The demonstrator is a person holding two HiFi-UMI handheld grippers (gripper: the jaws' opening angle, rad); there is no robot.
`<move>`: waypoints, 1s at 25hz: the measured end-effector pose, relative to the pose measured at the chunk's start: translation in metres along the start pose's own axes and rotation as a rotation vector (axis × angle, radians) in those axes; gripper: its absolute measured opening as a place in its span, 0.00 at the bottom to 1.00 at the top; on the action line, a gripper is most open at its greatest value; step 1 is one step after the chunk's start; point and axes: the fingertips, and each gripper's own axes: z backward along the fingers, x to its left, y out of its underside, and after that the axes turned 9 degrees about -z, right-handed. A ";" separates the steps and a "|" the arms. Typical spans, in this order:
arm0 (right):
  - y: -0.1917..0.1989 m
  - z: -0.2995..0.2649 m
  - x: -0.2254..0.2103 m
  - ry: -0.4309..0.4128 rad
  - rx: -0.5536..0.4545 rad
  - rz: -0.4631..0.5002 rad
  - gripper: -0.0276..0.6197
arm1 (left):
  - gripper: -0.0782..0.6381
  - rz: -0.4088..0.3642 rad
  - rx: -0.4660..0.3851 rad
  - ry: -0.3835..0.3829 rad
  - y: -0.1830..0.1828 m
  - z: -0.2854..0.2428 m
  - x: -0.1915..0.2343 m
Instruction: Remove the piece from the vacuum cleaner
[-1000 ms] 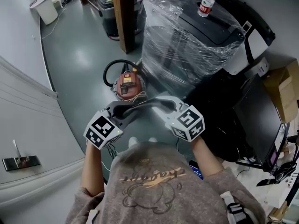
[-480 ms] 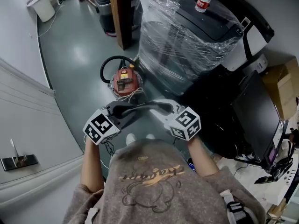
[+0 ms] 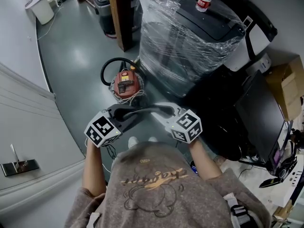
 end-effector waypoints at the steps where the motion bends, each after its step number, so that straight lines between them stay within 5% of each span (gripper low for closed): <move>1: 0.000 -0.001 0.000 0.000 0.000 -0.002 0.16 | 0.16 0.001 0.001 0.000 0.001 0.000 0.000; 25: 0.006 -0.012 -0.002 0.006 0.022 -0.005 0.14 | 0.16 -0.007 0.020 0.026 0.010 0.001 0.009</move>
